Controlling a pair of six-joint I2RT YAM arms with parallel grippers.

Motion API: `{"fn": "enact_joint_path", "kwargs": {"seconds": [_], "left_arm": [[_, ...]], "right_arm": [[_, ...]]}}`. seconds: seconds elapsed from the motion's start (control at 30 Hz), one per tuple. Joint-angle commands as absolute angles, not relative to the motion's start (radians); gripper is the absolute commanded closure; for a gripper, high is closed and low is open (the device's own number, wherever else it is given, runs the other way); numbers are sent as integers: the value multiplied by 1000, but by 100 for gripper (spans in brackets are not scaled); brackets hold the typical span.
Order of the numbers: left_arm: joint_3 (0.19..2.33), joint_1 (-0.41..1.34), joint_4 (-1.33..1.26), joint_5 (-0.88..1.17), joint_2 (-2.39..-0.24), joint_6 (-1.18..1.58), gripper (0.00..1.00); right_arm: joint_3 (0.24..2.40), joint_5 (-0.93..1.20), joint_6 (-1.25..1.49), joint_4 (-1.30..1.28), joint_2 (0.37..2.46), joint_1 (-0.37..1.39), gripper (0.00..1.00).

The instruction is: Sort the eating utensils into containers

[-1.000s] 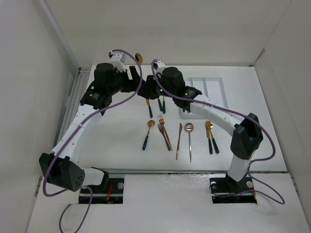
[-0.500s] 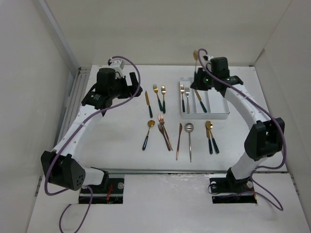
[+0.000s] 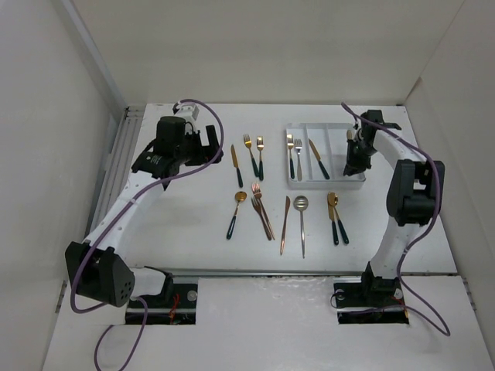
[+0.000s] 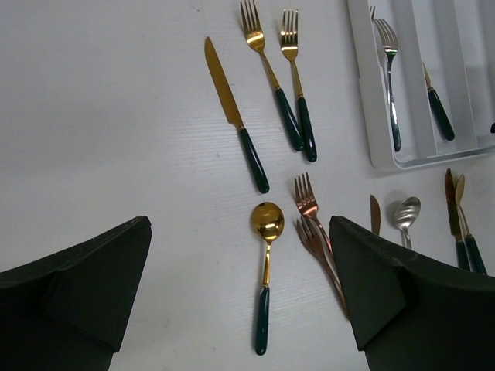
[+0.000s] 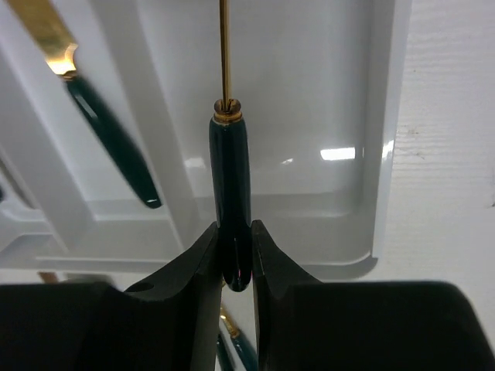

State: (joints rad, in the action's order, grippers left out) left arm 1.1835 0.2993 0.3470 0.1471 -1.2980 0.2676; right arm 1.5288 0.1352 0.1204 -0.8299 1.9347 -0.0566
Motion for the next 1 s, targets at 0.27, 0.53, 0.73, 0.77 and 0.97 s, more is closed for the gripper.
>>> {"fn": "enact_joint_path", "kwargs": {"seconds": [0.27,0.53,0.73,0.77,0.97], "left_arm": [[1150,299,311,114,-1244,225,0],[1150,299,302,91,-1244,216,0],[1132,299,302,91,-1226,207,0],[1132,299,302,91,-1226,207,0],[1123,299,291,35,-1206,207,0]], "right_arm": [[1638,-32,104,-876,2003,-46,97],[1620,-97,95,-885,2049,0,68],[1638,-202,106,-904,1990,55,49],[1638,-215,106,-904,1971,64,48],[1626,-316,176,-913,1734,74,40]]}}
